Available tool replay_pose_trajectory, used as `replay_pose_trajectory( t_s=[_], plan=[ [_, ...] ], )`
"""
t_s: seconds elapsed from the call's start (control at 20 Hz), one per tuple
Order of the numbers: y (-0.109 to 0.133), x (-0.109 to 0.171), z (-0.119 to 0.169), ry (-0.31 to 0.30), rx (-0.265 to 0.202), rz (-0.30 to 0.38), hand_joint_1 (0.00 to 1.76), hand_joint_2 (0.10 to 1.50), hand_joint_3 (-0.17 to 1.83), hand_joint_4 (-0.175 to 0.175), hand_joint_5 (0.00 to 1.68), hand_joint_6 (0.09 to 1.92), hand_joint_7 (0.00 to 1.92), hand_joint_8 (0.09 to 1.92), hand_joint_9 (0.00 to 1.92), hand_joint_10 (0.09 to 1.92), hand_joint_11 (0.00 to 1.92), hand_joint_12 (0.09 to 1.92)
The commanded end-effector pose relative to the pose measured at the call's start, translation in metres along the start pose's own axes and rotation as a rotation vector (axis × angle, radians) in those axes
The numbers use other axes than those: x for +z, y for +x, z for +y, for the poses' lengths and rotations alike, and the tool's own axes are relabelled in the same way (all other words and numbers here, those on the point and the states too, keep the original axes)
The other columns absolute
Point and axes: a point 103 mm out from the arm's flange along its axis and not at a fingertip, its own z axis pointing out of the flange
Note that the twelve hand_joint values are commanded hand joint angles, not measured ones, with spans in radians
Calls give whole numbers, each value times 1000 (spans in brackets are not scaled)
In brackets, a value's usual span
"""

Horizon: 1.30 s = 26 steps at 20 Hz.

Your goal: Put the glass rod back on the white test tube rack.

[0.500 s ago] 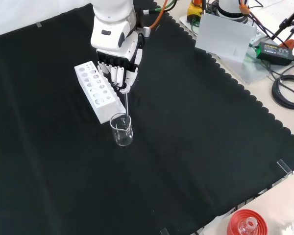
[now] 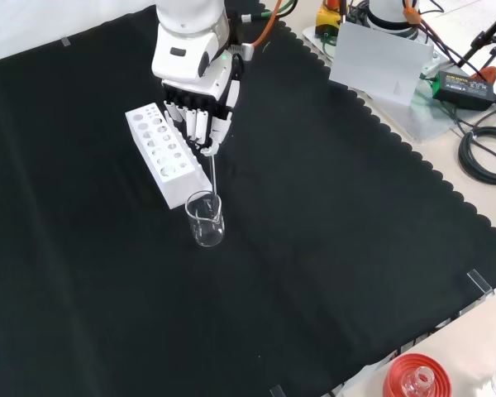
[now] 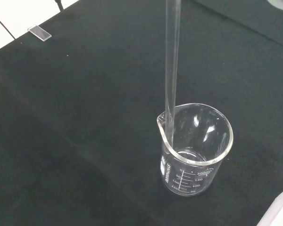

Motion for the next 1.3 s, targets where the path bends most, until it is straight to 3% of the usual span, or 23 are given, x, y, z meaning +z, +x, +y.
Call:
replay_pose_trajectory(
  t_s=[0.05,0.5,0.95,1.3],
  plan=[
    [-12,-2,-10,-23,10,24,1293,1130,-175,-175,1098,823,1144,840,1671,561,1580,716],
    [-14,-10,-16,-38,35,11,1293,1130,-175,-175,1098,822,1144,840,1671,561,1580,716],
    [-24,-47,-47,-83,74,7,1293,1130,-175,-175,1098,822,1145,840,1671,561,1580,716],
    [-35,-56,-62,-96,103,4,1293,1130,-175,-175,1098,822,1145,839,1671,561,1580,716]
  ],
)
